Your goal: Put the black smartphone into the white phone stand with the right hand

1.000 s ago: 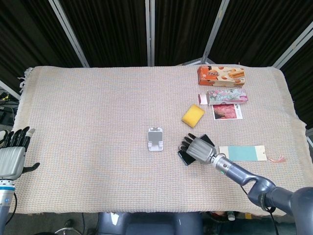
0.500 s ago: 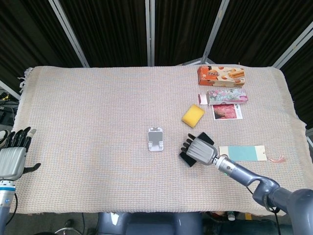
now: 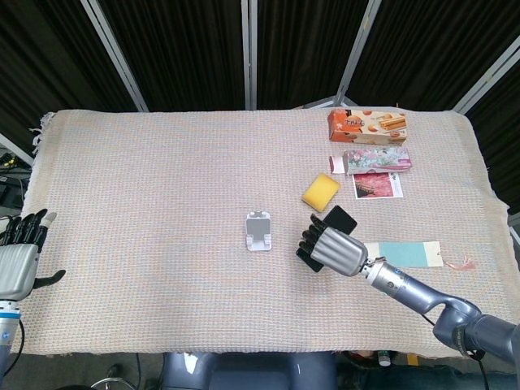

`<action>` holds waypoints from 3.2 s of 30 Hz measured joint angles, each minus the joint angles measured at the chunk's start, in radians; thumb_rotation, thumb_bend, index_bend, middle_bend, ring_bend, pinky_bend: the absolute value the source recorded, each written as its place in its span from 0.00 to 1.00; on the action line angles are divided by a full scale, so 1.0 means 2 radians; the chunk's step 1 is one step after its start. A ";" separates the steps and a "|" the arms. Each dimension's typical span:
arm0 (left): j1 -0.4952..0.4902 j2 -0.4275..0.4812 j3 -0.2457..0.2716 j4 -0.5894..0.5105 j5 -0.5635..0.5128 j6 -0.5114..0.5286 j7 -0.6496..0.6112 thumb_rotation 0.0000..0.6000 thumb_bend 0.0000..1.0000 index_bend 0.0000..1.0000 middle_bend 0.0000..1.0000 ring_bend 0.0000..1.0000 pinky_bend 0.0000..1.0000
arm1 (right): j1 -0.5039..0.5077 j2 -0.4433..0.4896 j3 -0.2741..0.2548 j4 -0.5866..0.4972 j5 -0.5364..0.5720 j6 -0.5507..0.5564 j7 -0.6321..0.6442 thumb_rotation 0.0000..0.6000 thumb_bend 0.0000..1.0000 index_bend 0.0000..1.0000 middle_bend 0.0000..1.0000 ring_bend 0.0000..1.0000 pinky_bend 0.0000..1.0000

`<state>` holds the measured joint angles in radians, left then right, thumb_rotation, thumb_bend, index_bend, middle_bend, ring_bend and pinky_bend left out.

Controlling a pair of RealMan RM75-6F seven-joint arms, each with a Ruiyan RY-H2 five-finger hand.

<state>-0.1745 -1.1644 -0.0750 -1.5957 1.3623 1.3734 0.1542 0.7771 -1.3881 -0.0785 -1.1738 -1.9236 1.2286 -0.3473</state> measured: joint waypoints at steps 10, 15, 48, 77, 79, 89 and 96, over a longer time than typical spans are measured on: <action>-0.001 0.004 -0.002 0.001 -0.003 -0.003 -0.010 1.00 0.00 0.00 0.00 0.00 0.00 | 0.034 0.000 0.046 -0.036 -0.049 -0.006 -0.200 1.00 0.17 0.46 0.49 0.38 0.23; -0.001 0.004 -0.005 0.006 -0.012 -0.008 -0.014 1.00 0.00 0.00 0.00 0.00 0.00 | 0.056 -0.025 0.064 -0.021 -0.074 -0.025 -0.284 1.00 0.17 0.46 0.49 0.38 0.18; -0.005 0.013 -0.014 0.022 -0.040 -0.034 -0.046 1.00 0.00 0.00 0.00 0.00 0.00 | 0.111 -0.156 0.070 0.098 -0.077 -0.126 -0.433 1.00 0.20 0.47 0.46 0.35 0.17; -0.007 0.013 -0.015 0.024 -0.049 -0.040 -0.045 1.00 0.00 0.00 0.00 0.00 0.00 | 0.117 -0.189 0.052 0.146 -0.063 -0.103 -0.439 1.00 0.20 0.47 0.45 0.34 0.16; -0.007 0.013 -0.015 0.025 -0.049 -0.040 -0.045 1.00 0.00 0.00 0.00 0.00 0.00 | 0.117 -0.188 0.051 0.148 -0.064 -0.099 -0.438 1.00 0.20 0.47 0.45 0.34 0.16; -0.008 0.011 -0.015 0.025 -0.049 -0.040 -0.042 1.00 0.00 0.00 0.00 0.00 0.00 | 0.119 -0.192 0.043 0.167 -0.062 -0.094 -0.427 1.00 0.20 0.46 0.44 0.32 0.16; -0.008 0.010 -0.015 0.025 -0.051 -0.040 -0.040 1.00 0.00 0.00 0.00 0.00 0.00 | 0.119 -0.198 0.036 0.180 -0.060 -0.088 -0.418 1.00 0.19 0.46 0.41 0.31 0.15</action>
<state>-0.1903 -1.1436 -0.1050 -1.5450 1.2607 1.2927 0.0733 1.0156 -1.7844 -0.0075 -0.8136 -2.0438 1.0530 -1.1824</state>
